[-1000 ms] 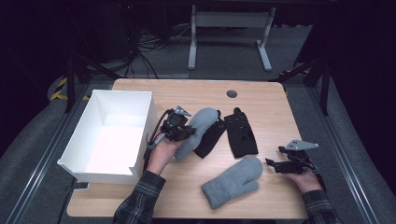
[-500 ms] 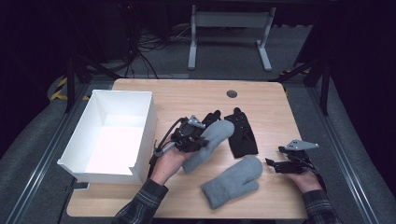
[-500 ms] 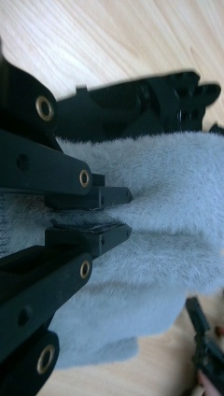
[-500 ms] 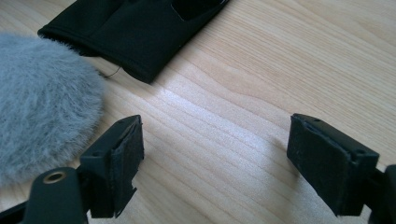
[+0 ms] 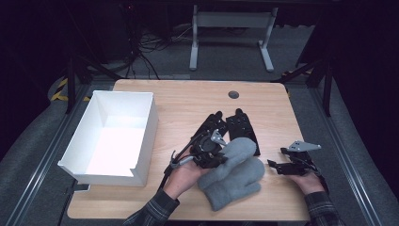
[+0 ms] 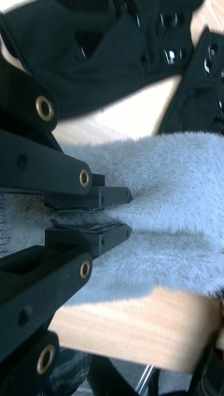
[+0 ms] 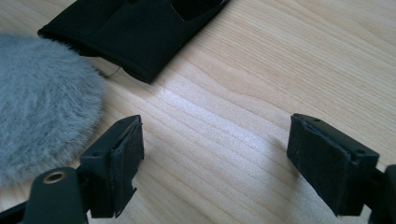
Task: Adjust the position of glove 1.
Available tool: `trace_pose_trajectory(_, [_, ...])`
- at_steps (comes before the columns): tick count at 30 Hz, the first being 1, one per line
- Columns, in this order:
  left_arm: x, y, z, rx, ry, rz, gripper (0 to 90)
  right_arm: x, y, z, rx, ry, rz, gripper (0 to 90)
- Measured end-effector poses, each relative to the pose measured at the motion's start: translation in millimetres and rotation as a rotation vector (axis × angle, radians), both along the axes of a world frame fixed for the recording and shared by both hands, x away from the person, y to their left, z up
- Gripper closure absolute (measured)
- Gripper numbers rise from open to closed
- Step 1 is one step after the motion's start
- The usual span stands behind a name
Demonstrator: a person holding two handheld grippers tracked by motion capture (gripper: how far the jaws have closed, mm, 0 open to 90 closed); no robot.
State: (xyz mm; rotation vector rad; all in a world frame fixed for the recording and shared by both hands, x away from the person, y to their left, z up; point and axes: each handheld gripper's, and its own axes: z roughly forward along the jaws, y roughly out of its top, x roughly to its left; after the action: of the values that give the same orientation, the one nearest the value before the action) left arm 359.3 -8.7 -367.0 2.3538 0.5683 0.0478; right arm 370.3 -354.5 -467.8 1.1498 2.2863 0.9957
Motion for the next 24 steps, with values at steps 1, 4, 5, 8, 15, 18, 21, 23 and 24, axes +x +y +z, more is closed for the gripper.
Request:
trace_pose_trajectory(1, [-1.8,-2.4,-0.3,0.011,-0.001,-0.011,84.0,0.0,0.0,0.0,0.0,0.0,0.0,19.2])
trace_pose_trajectory(4, [-6.4,-9.2,-2.6,0.017,0.005,-0.016,84.0,0.0,0.0,0.0,0.0,0.0,0.0,19.2])
trace_pose_trajectory(5, [-6.4,-9.2,-2.6,0.017,0.005,-0.016,84.0,0.0,0.0,0.0,0.0,0.0,0.0,19.2])
trace_pose_trajectory(8, [-12.6,-17.2,-5.3,0.03,0.009,-0.021,83.9,0.0,0.0,0.0,0.0,0.0,0.0,19.2])
trace_pose_trajectory(15, [-20.0,-33.4,-14.0,0.066,0.01,-0.024,83.9,0.0,0.0,0.0,0.0,0.0,0.0,19.2])
trace_pose_trajectory(18, [-23.2,-40.0,-18.3,0.078,0.022,-0.029,83.8,0.0,0.0,0.0,0.0,0.0,0.0,19.2])
trace_pose_trajectory(21, [-24.4,-44.3,-21.9,0.091,0.022,-0.035,83.4,0.0,0.0,0.0,0.0,0.0,0.0,19.2])
trace_pose_trajectory(23, [-23.8,-45.5,-25.7,0.092,0.025,-0.038,80.8,0.0,0.0,0.0,0.0,0.0,0.0,19.2])
trace_pose_trajectory(24, [-23.8,-45.5,-25.7,0.092,0.025,-0.038,78.6,0.0,0.0,0.0,0.0,0.0,0.0,19.2])
